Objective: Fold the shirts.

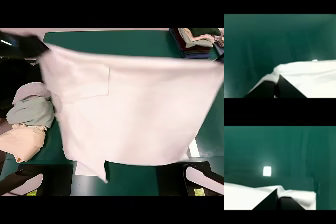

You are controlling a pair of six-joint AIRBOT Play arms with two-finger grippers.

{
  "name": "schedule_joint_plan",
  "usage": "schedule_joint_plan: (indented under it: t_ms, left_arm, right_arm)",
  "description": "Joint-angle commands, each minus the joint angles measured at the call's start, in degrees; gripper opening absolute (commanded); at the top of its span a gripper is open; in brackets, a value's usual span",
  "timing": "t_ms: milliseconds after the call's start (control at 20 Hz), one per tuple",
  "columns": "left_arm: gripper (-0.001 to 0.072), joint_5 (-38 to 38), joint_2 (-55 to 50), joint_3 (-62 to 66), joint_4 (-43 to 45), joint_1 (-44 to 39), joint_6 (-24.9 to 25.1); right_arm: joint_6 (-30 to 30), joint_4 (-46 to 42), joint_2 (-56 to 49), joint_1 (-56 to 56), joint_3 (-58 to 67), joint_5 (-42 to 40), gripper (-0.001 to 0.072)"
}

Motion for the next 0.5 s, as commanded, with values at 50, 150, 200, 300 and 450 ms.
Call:
schedule_joint_plan:
  t_ms: [50,150,200,300,450]
  left_arm:
    - [0.0024,4.4,-15.8,-7.0,-2.1,0.0,1.5]
    - [0.0025,9.4,-20.8,-6.0,-2.8,0.0,1.8]
    - [0.0024,11.5,-22.9,-4.4,-2.9,0.0,1.7]
    - [0.0024,12.8,-26.1,-0.3,-2.6,0.0,2.3]
    - [0.0024,10.4,-27.3,4.6,-2.7,0.5,5.4]
  right_arm:
    - [-1.9,0.3,-11.8,3.4,-11.1,-8.5,0.001]
    - [-2.1,0.5,-16.2,4.0,-10.5,-14.0,0.001]
    - [-2.1,0.9,-18.7,4.0,-8.7,-15.6,0.0011]
    - [-2.1,1.8,-22.9,4.0,-3.6,-16.1,0.0011]
    - [-3.4,1.7,-25.2,3.9,2.9,-13.9,0.0011]
